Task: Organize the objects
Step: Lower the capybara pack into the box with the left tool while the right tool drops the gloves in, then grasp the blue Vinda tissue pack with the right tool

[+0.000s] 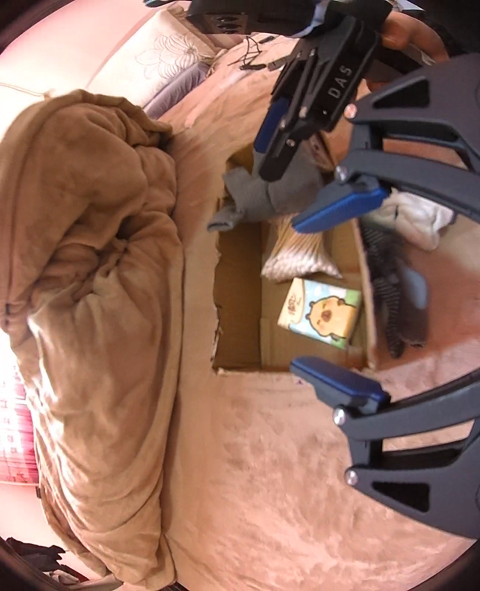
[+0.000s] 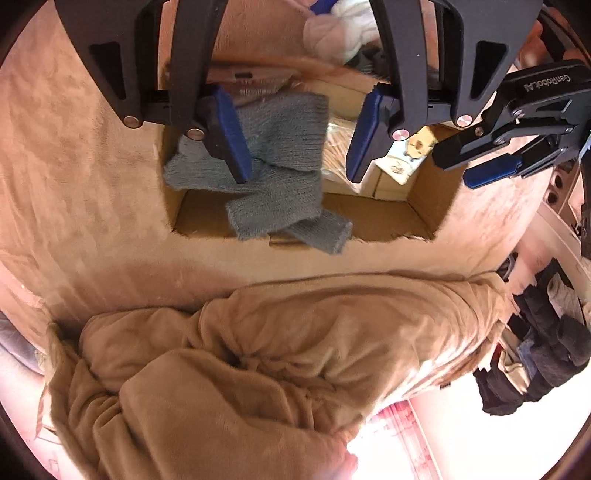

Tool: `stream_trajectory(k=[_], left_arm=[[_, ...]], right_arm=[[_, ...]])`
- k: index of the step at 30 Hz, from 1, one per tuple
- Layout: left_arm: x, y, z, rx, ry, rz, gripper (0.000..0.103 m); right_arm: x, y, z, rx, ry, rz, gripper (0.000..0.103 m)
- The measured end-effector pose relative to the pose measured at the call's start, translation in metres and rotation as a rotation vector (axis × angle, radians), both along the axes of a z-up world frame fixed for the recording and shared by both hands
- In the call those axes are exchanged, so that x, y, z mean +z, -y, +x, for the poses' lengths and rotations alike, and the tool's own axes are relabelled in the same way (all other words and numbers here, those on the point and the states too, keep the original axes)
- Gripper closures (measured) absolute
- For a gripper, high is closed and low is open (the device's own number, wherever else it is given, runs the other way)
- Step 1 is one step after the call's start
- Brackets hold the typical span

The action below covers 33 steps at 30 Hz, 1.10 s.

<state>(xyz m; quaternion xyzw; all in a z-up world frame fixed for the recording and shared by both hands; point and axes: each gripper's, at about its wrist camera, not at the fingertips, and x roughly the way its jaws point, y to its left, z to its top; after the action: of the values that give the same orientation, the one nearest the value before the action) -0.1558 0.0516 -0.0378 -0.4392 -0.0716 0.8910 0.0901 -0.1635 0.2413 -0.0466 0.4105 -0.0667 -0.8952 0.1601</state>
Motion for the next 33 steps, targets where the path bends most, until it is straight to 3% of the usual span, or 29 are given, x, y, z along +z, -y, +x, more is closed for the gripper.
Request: stream_trajectory(k=[14, 19, 23, 33], left_arm=[[0.054, 0.023, 0.08, 0.029, -0.093, 0.032, 0.029], [0.061, 0.028, 0.105, 0.031, -0.103, 0.049, 0.029], [0.064, 0.028, 0.123, 0.027, -0.107, 0.049, 0.022], [0.064, 0.034, 0.162, 0.033, -0.122, 0.065, 0.022]], right_arm=[[0.061, 0.0, 0.07, -0.039, -0.087, 0.026, 0.046], [0.077, -0.001, 0.095, -0.05, -0.108, 0.037, 0.044], [0.083, -0.001, 0.111, -0.051, -0.114, 0.042, 0.044], [0.086, -0.002, 0.149, -0.062, -0.121, 0.057, 0.043]])
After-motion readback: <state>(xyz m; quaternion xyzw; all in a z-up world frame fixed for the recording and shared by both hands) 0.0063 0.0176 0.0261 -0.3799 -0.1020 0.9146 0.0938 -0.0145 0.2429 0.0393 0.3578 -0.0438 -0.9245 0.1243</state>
